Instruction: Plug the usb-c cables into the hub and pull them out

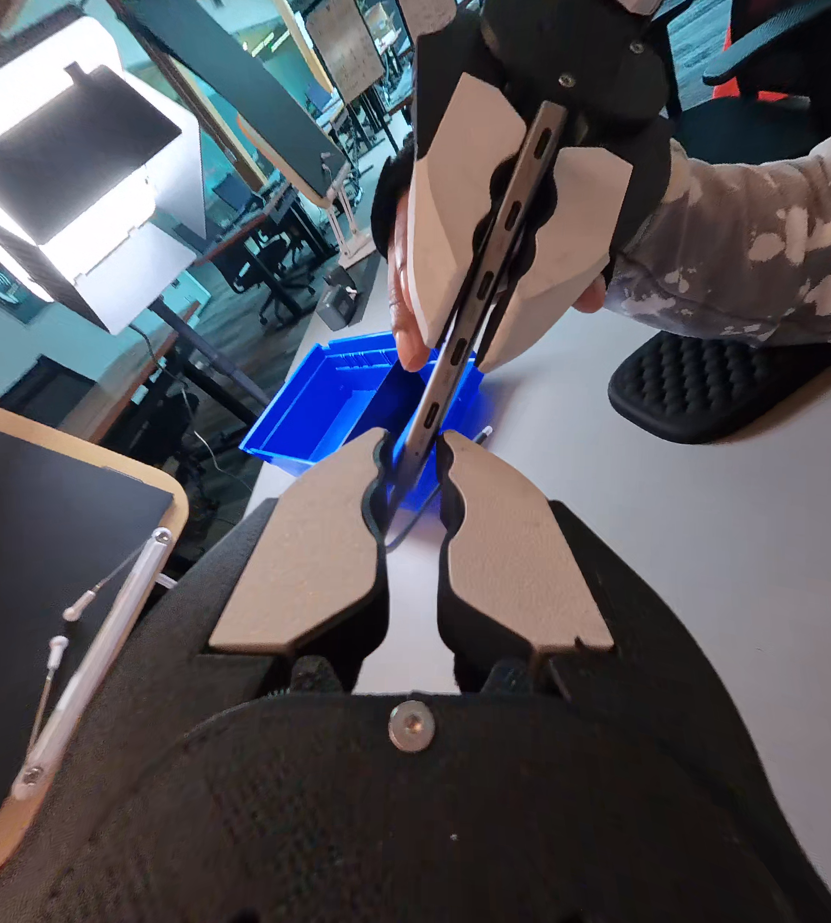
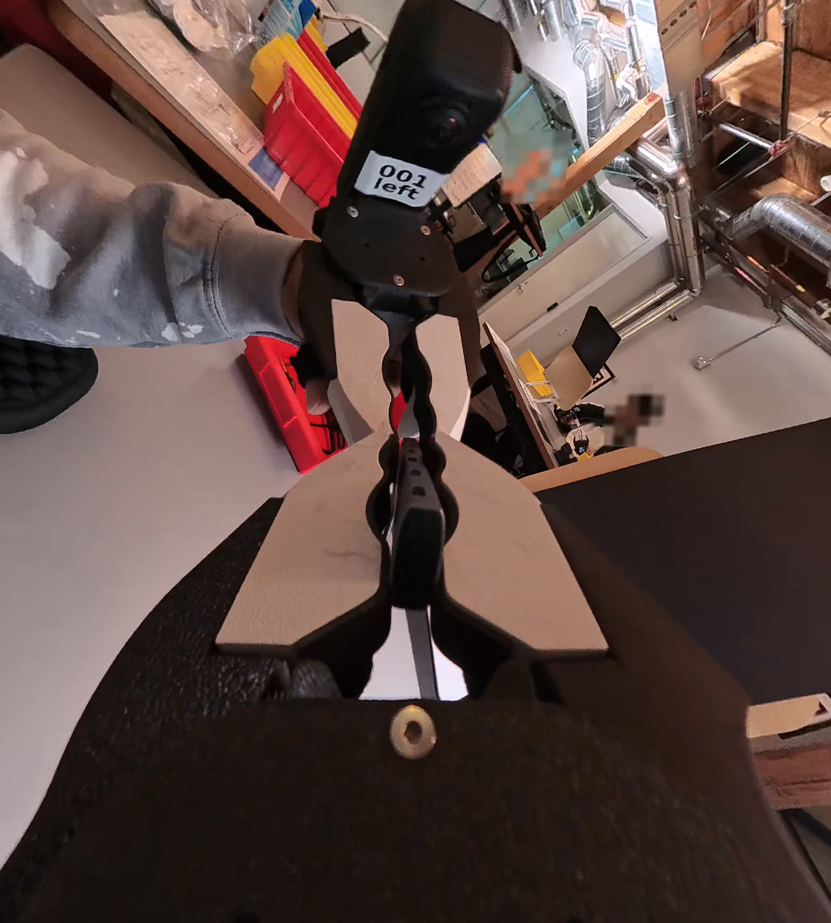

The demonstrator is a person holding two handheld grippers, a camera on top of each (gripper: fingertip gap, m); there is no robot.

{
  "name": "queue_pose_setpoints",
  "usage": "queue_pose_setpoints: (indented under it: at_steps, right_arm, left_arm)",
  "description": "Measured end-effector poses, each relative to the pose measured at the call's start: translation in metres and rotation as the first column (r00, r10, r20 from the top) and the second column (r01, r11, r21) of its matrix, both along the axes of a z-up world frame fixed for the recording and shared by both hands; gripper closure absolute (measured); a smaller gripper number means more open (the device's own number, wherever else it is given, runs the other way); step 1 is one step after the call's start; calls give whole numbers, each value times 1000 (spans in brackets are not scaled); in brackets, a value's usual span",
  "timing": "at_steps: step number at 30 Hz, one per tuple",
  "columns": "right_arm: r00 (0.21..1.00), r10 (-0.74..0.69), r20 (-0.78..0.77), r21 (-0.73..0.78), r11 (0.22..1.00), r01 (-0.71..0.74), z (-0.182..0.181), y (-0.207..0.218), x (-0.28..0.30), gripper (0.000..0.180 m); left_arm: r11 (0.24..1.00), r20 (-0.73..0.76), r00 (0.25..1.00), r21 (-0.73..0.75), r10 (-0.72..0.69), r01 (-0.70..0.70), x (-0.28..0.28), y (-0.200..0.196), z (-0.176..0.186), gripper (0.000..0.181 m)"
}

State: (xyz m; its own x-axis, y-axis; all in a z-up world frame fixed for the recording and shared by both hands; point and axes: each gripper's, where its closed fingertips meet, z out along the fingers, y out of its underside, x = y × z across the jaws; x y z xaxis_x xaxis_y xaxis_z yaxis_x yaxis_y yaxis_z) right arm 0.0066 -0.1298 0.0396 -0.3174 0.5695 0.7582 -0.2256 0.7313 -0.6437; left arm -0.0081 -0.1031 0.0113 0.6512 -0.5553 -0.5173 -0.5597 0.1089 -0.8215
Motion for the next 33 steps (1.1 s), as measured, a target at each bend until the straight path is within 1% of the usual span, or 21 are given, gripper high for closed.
queue_pose_setpoints:
  at_steps: [4,7,8,9,13,20,29,33]
  right_arm:
    - [1000,16,-11,-41,999,-17,6,0,3,167]
    - [1000,2,8,-33,999,-2,4,2,4,158]
    - [1000,-4,15,-25,1000,5,3,2,4,152]
    - [1000,-7,14,-19,1000,8,3,3,4,151]
    - [1000,-6,1,-14,1000,6,4,2,4,153]
    - [1000,15,7,-17,1000,-15,0,0,4,168]
    - [1000,-4,21,10,1000,4,-8,2,-2,170]
    - [999,-38,1,10,999,38,-6,8,-5,169]
  left_arm:
    - [992,-71,997,125,-6,15,2,-4,9,167]
    - [984,-93,996,176,-17,33,5,-6,13,168]
    - [981,-89,996,187,-27,44,7,-7,15,169]
    - [980,-86,996,191,-37,53,8,-8,15,169]
    - [978,-89,994,194,-65,82,11,-11,15,170]
    - [976,-71,994,196,-83,95,13,-12,15,169]
    - [984,-58,996,157,-70,78,11,-8,10,168]
    - [992,23,999,115,-48,45,1,-6,14,164]
